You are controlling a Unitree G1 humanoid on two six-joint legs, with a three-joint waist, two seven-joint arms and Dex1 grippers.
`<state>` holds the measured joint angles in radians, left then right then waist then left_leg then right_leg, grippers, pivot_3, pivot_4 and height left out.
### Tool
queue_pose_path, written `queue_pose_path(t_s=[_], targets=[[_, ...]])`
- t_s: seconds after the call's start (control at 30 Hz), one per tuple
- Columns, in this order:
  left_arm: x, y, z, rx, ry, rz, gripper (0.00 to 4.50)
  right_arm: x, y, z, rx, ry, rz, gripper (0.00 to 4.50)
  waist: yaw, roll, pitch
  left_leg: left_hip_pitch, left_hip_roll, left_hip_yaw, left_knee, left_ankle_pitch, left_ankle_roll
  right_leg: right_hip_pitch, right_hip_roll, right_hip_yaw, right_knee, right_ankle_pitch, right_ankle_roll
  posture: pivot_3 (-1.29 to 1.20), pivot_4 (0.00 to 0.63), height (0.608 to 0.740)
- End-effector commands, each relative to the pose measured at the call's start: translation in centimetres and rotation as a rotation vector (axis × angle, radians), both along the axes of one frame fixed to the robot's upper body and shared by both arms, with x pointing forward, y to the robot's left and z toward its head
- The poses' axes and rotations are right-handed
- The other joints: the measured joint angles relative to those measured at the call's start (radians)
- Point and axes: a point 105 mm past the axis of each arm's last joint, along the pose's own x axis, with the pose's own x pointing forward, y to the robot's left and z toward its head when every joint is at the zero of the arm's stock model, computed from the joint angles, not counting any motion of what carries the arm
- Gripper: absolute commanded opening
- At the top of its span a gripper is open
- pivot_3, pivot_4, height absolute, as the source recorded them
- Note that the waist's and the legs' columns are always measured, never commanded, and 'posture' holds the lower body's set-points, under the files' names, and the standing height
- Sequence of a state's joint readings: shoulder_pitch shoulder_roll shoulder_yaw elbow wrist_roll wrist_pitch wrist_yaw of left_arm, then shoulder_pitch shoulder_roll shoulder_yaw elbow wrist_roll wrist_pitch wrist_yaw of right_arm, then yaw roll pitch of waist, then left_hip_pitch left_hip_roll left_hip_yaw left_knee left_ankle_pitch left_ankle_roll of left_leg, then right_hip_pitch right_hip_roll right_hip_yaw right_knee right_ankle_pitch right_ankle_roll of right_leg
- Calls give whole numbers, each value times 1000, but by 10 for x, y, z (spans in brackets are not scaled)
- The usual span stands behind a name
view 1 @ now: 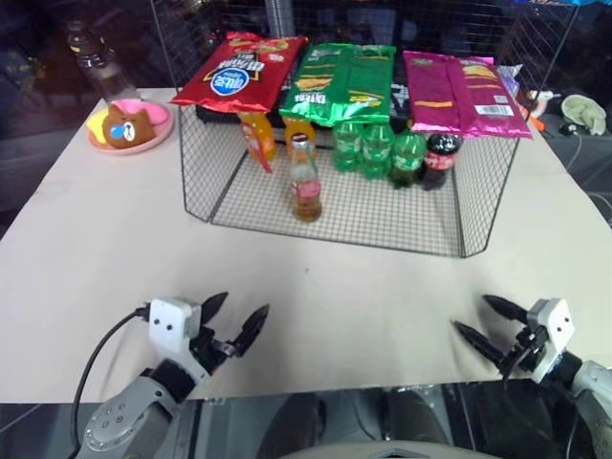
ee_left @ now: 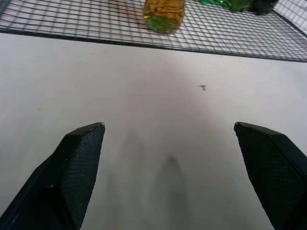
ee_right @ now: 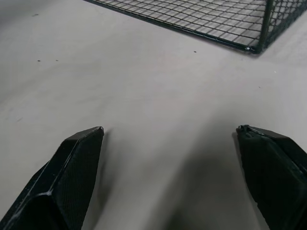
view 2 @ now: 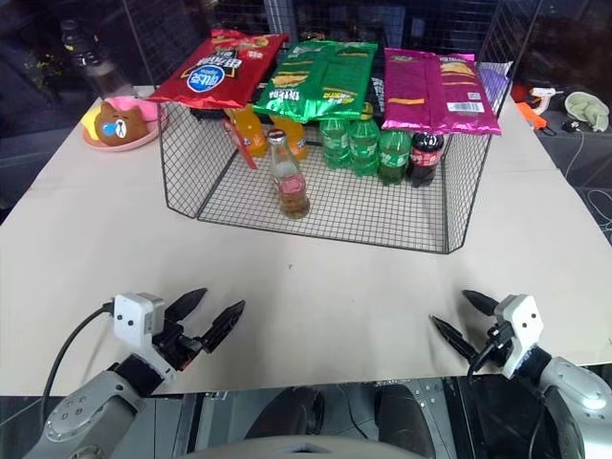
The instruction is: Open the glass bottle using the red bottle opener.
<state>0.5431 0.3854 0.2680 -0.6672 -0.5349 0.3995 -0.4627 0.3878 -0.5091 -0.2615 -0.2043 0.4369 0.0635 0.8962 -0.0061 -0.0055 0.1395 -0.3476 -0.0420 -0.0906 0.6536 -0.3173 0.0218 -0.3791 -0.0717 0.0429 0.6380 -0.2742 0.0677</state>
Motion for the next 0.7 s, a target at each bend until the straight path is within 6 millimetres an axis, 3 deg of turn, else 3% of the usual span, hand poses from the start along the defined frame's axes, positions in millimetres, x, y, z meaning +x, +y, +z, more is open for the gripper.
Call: queue_pose_path(t_s=[0.03,0.2,0.3,0.5,0.7], targets=[[0,5,2,-2,-19,20,4470,-1,-2,9,1,-50,9,4500,0,1,1,0,0,0,0,0,0,0,0,0,0,0,0,0,150,740],[-1,8,-3,-33,-29,43,4470,-2,8,12,-2,-76,60,4500,0,1,1,0,0,0,0,0,0,0,0,0,0,0,0,0,150,740],[10,9,-4,-20,-60,25,4470,3,23,25,36,-127,95,4500,0,1,1,0,0,0,0,0,0,0,0,0,0,0,0,0,150,740],[64,17,19,-19,-209,-1,4470,6,61,61,98,-263,194,4500,13,2,1,1,-1,-2,1,1,-1,0,1,-2,3,0,0,0,150,740],[135,28,62,-26,-372,-8,4470,10,91,98,153,-395,228,4500,18,1,1,-1,-4,-3,5,2,-2,-3,3,-3,5,0,0,0,150,740]])
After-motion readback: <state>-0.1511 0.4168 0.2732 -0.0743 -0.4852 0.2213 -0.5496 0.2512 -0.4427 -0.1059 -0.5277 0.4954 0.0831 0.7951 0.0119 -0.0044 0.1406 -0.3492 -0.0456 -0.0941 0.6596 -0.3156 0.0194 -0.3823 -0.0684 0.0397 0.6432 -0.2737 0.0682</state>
